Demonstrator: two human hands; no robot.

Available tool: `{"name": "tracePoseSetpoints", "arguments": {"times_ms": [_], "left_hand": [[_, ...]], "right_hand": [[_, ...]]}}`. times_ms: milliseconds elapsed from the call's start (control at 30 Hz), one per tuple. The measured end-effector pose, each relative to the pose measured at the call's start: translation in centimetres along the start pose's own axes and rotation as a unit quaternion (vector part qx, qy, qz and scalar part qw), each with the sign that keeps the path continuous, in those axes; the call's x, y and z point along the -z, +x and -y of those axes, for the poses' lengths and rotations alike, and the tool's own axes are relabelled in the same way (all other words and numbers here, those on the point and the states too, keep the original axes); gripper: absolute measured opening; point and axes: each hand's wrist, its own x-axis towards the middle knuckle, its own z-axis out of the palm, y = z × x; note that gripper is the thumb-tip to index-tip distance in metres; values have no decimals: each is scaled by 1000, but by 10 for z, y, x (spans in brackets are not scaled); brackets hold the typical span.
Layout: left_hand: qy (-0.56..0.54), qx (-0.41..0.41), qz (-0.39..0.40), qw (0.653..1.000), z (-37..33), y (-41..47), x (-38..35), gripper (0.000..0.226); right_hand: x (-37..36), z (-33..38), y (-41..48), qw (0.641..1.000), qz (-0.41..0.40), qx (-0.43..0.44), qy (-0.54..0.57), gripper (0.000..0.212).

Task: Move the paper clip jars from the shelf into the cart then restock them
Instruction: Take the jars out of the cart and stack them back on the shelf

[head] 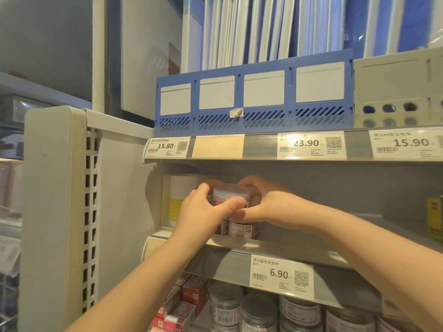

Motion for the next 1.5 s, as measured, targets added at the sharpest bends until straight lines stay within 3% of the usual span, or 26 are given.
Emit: {"name": "tracePoseSetpoints", "arguments": {"times_ms": [67,167,233,500,600,1067,1500], "left_hand": [[-12,-5,4,1000,0,-1,2,62],[-20,-15,-1,1000,2,-4,6,62],[-13,-14,-8,1000,6,-5,8,55],[-13,-11,-23,1000,17,-8,11,14],[7,-24,-39,999,19,-9,10,18],[14,-45,-63,997,21,-10,9,17],[-35,-38,-114,992,17,-12,7,11]], "right_hand": [[1,0,-1,999,-18,-21,31,53],[7,1,-3,997,-32,-43,53,23],[6,-2,0,997,-31,-66,27,22],[-4,-24,15,982,-61,-166,-69,52],[-8,-27,17,979,-61,-177,-85,60],[-11,-24,12,984,-56,-165,-41,51],[-9,-23,7,985,-46,-168,-8,69]]}}
